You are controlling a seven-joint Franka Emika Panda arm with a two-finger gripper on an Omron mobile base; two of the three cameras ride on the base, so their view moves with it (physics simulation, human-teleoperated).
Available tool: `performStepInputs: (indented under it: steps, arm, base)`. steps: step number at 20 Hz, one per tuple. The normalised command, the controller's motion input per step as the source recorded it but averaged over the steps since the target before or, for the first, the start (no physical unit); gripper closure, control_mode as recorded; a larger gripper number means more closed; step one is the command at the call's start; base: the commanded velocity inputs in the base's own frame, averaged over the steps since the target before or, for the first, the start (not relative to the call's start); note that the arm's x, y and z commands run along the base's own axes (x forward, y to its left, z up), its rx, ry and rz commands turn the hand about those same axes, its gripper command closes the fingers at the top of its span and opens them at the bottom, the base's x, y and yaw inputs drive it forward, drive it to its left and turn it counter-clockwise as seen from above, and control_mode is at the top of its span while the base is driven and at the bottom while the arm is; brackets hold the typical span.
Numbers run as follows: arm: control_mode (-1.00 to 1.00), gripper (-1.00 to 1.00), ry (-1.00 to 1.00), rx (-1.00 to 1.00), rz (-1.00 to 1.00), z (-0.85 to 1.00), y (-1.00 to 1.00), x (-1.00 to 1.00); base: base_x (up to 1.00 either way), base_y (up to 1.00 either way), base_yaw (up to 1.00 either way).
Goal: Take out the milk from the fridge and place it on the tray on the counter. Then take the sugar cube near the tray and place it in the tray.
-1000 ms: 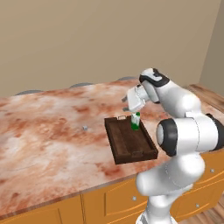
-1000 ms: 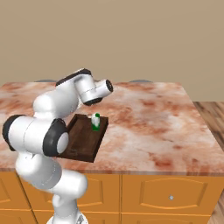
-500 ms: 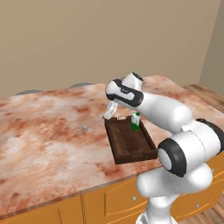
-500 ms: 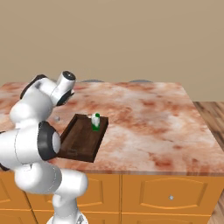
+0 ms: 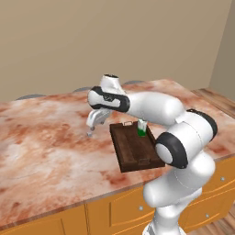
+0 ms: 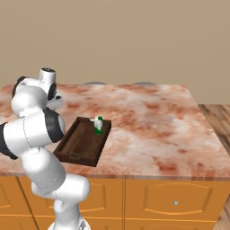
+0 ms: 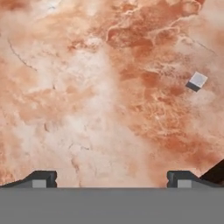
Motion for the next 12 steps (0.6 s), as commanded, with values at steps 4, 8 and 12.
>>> performStepInputs:
  steps: [4, 8, 12]
  arm:
    - [-1.0, -1.0, 0.07, -0.06, -0.41, -0.21, 0.19, -0.14]
    - [-1.0, -1.0, 0.0, 0.0, -0.25, -0.32, -0.06, -0.14]
    - [-1.0, -1.0, -0.08, 0.0, -0.15, -0.43, -0.28, -0.01]
  base:
    - [0.0, 0.0, 0.0]
    - [0.0, 0.0, 0.0]
    - [0.0, 0.0, 0.0]
